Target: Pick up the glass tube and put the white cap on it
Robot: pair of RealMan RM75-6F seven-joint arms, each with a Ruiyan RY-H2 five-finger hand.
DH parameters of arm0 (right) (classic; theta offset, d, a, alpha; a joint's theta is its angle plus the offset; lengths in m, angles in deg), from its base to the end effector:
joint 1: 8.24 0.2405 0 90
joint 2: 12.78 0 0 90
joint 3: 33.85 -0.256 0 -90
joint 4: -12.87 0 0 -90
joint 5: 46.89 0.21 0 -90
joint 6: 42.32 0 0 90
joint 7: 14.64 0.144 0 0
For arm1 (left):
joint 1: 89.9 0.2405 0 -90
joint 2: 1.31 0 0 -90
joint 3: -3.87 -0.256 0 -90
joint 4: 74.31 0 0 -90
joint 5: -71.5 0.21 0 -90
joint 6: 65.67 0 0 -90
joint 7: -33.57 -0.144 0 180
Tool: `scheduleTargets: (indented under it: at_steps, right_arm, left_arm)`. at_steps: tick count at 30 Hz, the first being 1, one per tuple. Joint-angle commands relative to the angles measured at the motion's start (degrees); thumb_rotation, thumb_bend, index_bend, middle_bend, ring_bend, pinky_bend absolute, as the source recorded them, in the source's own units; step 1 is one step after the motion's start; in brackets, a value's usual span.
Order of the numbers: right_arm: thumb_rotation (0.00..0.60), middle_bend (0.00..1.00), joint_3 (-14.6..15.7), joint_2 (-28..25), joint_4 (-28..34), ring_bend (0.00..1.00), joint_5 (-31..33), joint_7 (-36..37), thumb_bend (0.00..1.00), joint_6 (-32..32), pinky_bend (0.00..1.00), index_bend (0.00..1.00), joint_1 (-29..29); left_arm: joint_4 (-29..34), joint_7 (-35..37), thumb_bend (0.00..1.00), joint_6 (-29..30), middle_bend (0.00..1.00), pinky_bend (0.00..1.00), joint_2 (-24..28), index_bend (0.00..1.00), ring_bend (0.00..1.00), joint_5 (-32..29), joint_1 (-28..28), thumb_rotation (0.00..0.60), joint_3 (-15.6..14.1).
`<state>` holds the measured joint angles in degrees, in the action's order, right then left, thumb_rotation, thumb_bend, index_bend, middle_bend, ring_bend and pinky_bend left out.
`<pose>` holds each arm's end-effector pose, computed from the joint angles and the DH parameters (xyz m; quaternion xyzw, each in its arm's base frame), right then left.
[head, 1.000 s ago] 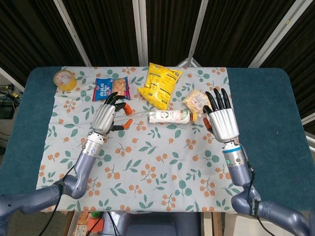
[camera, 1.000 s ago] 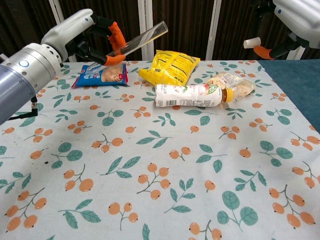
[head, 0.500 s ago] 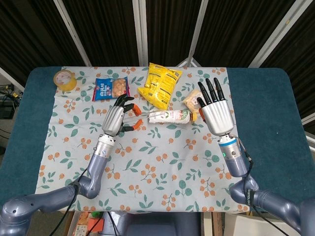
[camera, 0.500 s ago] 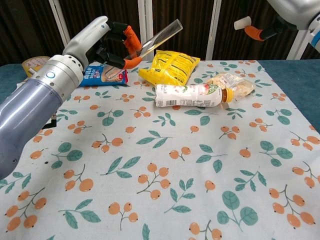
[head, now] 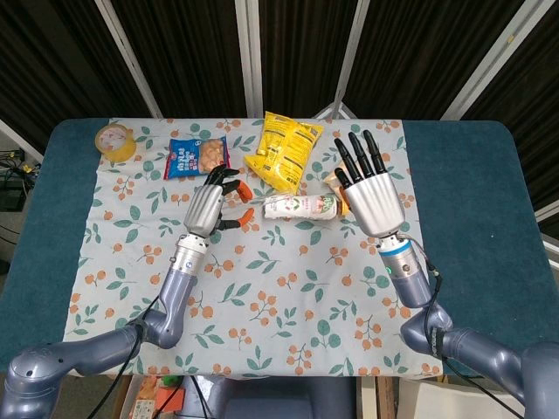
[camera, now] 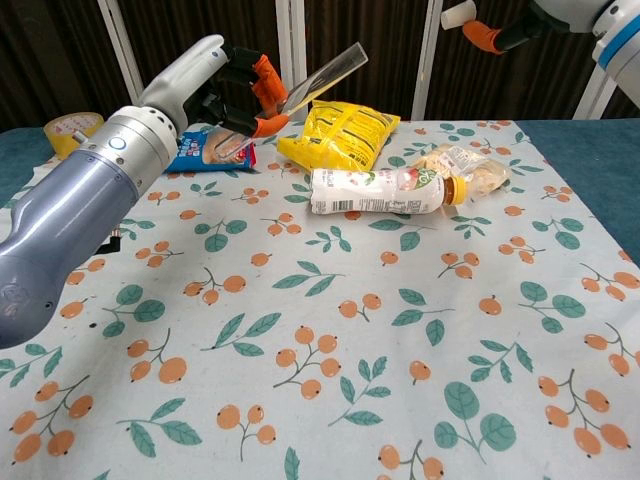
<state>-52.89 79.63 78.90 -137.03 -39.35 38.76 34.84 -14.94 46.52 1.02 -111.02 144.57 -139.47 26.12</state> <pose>-0.1115 -0.3833 0.0715 0.6377 -0.0312 0.5137 0.5731 -0.0778 0.3946 -0.0409 -0.5525 -0.4471 -0.6181 0.3357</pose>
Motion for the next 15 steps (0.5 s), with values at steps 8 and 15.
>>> scheduleTargets:
  at_steps: [8,15]
  right_arm:
    - [0.600,0.18,1.7,2.0,-2.0,0.00,-1.2,-1.2,0.42,0.8,0.00,0.66,1.0]
    - [0.600,0.18,1.9,3.2,-2.7,0.00,-1.2,-1.4,0.42,1.5,0.00,0.66,1.5]
  left_arm:
    - [2.4,-2.2,0.73,0.2,0.66,0.10,0.5,0.69,0.19,-1.1,0.3,0.600,0.3]
    - [3.9,-4.3,0.73,0.2,0.66,0.10,0.2,0.69,0.19,-2.9,0.6,0.600,1.0]
